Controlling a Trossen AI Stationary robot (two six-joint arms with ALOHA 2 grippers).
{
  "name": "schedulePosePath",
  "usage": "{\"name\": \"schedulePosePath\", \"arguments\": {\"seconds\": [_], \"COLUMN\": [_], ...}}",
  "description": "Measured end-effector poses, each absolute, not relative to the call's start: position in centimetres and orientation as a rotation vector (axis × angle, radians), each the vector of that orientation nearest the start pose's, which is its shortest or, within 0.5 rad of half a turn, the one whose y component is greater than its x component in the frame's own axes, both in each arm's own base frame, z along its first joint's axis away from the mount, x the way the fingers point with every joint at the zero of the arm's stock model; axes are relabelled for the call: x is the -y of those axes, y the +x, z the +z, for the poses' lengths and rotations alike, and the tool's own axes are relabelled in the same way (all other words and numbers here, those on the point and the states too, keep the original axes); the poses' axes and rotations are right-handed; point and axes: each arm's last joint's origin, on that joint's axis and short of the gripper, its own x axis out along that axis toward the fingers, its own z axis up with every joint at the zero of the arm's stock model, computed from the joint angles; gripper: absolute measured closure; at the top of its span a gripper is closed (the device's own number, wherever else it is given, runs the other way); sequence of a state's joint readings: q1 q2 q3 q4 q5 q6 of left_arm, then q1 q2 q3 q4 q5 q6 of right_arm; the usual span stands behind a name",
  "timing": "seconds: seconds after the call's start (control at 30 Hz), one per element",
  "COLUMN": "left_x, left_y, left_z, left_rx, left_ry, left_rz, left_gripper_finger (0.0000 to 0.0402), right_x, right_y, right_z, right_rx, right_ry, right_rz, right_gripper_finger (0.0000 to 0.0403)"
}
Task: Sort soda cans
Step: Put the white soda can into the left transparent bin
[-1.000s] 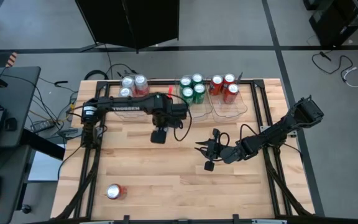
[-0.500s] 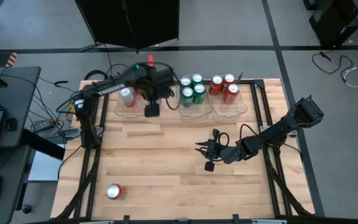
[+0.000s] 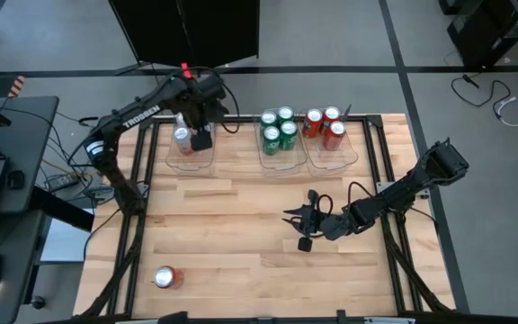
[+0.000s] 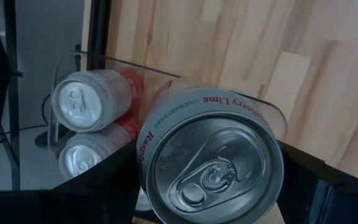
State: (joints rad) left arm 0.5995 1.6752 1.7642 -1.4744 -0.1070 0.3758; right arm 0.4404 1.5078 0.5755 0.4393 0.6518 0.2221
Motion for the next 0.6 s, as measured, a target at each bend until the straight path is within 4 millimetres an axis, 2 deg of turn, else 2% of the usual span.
{"name": "schedulePosePath", "arguments": {"seconds": [0.4, 0.6], "left_x": [-20.6, -21.2], "left_y": [23.5, 23.0], "left_z": [28.6, 26.8], "left_rx": [-1.465, -1.466], "left_ry": [-0.028, -0.043], "left_rz": [0.329, 0.344], "left_gripper_finger": [0.0115, 0.0115], "right_x": [-10.3, -10.3], "right_y": [25.8, 25.8], "right_z": [16.3, 16.3], "right_rx": [-0.395, -0.395], "right_ry": [-0.034, -0.035], "right_rz": [-0.252, -0.252], "right_gripper_finger": [0.0313, 0.0313]}}
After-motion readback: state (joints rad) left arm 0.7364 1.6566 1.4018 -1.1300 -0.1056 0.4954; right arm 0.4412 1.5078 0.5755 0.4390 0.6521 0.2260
